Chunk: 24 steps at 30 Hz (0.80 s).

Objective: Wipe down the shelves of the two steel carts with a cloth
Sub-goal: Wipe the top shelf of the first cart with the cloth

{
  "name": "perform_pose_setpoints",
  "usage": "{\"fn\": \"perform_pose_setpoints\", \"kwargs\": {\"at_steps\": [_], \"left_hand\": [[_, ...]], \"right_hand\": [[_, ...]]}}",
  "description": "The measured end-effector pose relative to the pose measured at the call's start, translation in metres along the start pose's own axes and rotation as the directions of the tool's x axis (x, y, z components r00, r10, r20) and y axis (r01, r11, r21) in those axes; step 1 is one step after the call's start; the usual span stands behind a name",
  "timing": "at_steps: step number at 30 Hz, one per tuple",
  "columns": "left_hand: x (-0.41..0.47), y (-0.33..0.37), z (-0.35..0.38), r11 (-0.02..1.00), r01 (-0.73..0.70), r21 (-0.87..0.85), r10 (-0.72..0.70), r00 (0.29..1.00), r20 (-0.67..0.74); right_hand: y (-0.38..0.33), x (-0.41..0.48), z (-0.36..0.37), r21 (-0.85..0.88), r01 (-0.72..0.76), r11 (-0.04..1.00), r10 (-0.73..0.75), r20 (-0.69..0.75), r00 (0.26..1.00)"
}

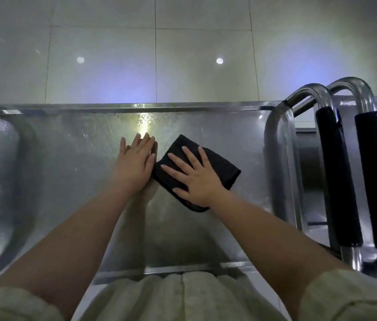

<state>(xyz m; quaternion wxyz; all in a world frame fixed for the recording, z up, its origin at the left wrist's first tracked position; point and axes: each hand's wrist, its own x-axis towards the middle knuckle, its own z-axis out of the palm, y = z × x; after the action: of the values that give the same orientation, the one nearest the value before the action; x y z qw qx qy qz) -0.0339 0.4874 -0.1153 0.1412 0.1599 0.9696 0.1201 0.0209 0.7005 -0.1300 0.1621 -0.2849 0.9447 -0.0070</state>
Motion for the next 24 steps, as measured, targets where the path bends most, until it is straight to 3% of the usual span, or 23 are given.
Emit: {"fn": "perform_pose_setpoints", "kwargs": {"at_steps": [9, 14, 18, 21, 24], "left_hand": [[-0.036, 0.038, 0.037, 0.957, -0.172, 0.233, 0.149, 0.982, 0.114], [-0.037, 0.039, 0.042, 0.950, -0.154, 0.273, 0.132, 0.986, 0.098], [-0.030, 0.038, 0.038, 0.964, -0.141, 0.227, 0.127, 0.989, 0.076], [-0.027, 0.038, 0.033, 0.975, -0.127, 0.182, 0.118, 0.991, 0.061], [-0.027, 0.040, 0.030, 0.983, -0.104, 0.149, 0.098, 0.994, 0.049]], "right_hand": [[-0.058, -0.092, 0.029, 0.044, 0.031, 0.999, -0.032, 0.023, 0.999], [-0.082, -0.144, 0.056, 0.067, 0.080, 0.994, -0.080, -0.011, 0.997], [-0.063, -0.133, 0.055, 0.082, 0.072, 0.994, -0.070, -0.023, 0.997], [-0.021, -0.091, 0.037, 0.088, -0.116, 0.989, 0.119, -0.038, 0.992], [0.035, -0.030, 0.015, 0.103, -0.352, 0.930, 0.358, -0.044, 0.933]]}}
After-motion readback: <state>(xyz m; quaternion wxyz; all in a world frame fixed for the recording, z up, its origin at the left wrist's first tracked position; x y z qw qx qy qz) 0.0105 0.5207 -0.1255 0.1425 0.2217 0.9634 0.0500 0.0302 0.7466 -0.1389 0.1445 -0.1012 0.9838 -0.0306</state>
